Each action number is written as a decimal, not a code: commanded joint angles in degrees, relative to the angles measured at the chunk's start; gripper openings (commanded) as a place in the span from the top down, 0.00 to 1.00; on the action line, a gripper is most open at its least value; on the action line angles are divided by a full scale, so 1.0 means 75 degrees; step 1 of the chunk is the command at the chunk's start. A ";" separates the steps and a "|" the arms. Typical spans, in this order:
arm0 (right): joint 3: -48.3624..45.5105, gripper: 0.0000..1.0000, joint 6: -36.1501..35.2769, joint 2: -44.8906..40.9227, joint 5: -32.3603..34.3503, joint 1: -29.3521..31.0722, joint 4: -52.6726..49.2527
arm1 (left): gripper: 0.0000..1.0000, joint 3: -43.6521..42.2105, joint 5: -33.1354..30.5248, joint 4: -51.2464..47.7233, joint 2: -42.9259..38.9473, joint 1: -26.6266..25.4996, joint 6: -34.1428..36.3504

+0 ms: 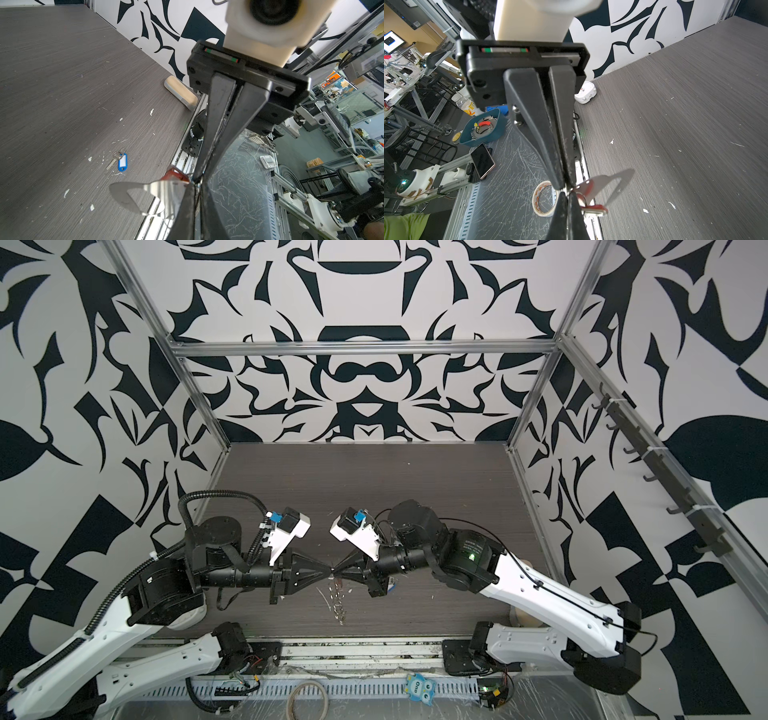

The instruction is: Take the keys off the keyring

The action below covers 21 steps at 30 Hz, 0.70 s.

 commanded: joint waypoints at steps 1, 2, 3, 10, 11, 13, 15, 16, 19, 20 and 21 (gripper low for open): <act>0.0366 1.00 0.0091 -0.0039 0.0016 -0.0017 0.0647 | 0.93 0.0140 0.0081 -0.0058 -0.0050 0.0003 0.0010; 0.0345 1.00 0.0142 -0.0033 0.0027 -0.0017 0.0716 | 0.97 0.0108 0.0069 0.0000 -0.0050 0.0003 -0.0002; 0.0328 1.00 0.0189 -0.0027 0.0036 -0.0017 0.0787 | 1.00 0.0078 0.0033 0.0061 -0.0050 0.0008 -0.0014; -0.0094 0.89 0.0372 -0.0280 0.0315 -0.0017 0.1554 | 1.00 -0.0552 -0.0623 0.1093 -0.0646 0.0003 -0.0050; -0.0298 0.81 0.0375 -0.0454 0.0493 -0.0017 0.1799 | 1.00 -0.0663 -0.0699 0.1257 -0.0802 0.0003 -0.0056; -0.0748 0.71 0.0397 -0.0844 0.0837 -0.0006 0.2326 | 1.00 -0.0907 -0.0881 0.1613 -0.1084 0.0009 -0.0087; -0.1295 0.63 0.0509 -0.1262 0.1158 -0.0005 0.3042 | 1.00 -0.1203 -0.1033 0.2120 -0.1430 0.0003 -0.0134; -0.1542 0.60 0.0582 -0.1425 0.1244 -0.0005 0.3354 | 1.00 -0.1356 -0.1079 0.2366 -0.1560 0.0009 -0.0166; -0.2130 0.54 0.0725 -0.1668 0.1221 -0.0005 0.4139 | 1.00 -0.1774 -0.1138 0.3150 -0.1918 0.0006 -0.0256; -0.2245 0.53 0.0776 -0.1654 0.1145 -0.0005 0.4353 | 1.00 -0.1904 -0.1109 0.3433 -0.1990 0.0003 -0.0308; -0.2336 0.51 0.0818 -0.1602 0.1029 -0.0005 0.4544 | 1.00 -0.2002 -0.1056 0.3652 -0.2032 0.0004 -0.0347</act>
